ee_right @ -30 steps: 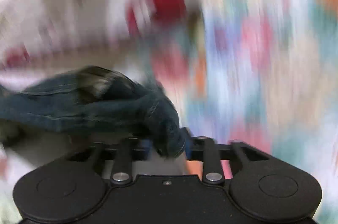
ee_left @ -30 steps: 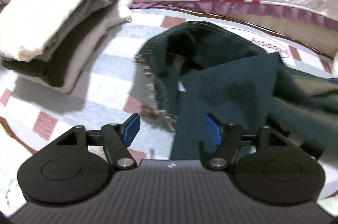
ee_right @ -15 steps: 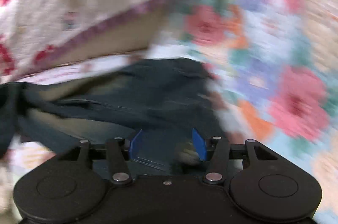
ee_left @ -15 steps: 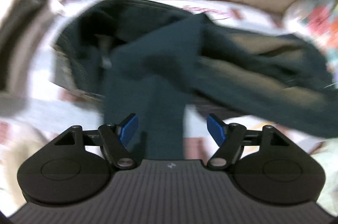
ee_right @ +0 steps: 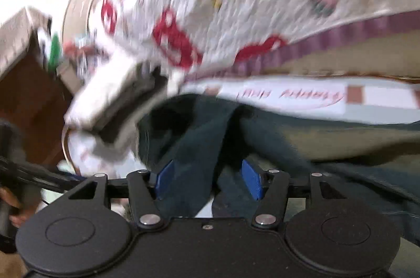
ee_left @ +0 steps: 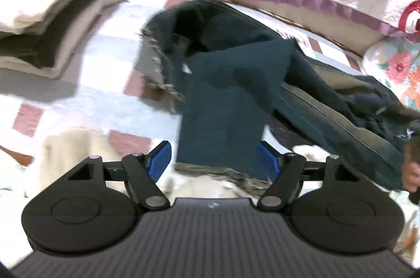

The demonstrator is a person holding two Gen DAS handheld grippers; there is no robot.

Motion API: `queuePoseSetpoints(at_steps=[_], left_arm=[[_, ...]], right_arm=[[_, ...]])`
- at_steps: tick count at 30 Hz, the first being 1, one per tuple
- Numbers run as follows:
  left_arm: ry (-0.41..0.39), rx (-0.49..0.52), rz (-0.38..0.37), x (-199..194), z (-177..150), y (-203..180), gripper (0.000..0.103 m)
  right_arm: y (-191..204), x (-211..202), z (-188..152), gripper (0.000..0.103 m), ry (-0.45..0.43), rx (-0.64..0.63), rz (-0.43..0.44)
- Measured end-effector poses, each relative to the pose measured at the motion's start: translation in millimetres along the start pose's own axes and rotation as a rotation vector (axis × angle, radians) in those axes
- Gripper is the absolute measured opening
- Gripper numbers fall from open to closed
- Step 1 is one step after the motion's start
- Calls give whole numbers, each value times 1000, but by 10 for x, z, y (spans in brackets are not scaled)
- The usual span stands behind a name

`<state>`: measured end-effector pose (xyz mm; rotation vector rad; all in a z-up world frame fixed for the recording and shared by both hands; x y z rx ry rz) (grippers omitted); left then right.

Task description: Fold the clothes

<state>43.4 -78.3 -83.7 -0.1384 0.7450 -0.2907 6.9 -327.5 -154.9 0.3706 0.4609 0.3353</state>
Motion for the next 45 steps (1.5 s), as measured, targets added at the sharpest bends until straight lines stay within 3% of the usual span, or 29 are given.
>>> queuePoseSetpoints(at_steps=[4,6,9,13,16,23,25,28,32,39,42,45], left_arm=[[-74,37,89,85,53,51,64],[-79,51,82,154,67,13,59],[-111,105,96,194,92,-68,48],[-199,202,144,65,40,-189,47],[-279,187,168,-96,6,-213,47],[-208,198,125,-233,-70,-251,52],[-186,210,116,-248,-135,-247,53],[-186,252,147,-299,-237,-268,54],[-238,350,126,-346,-258,-470,54],[-308,512,61,-421,-302,-839,62],[-285,465,-44,-438,-342,-922,64],[-282,407,-39,-404,-314,-895,66]], right_arm=[[147,480,-421,63,134,59,48],[263,686,-554,63,188,-5,95],[333,855,-624,63,182,-113,87],[376,908,-721,63,188,-19,119],[406,945,-791,63,193,56,144],[477,1029,-948,64,203,232,201],[497,1053,-991,8,206,282,218],[526,1088,-1054,8,210,358,242],[760,865,-679,8,78,245,317],[1065,412,-97,8,-37,160,457],[1105,282,53,8,-53,138,467],[1134,209,187,8,-64,128,467]])
Point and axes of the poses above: each gripper's, at about its wrist camera, not at the fingertips, and x roughly the way its jaws point, y to its left, z to its top, the point moved 5 cm from there along x, roughly the way its jaws point, and after that the axes turned 15 degrees about -y, right-handed, at the moved point
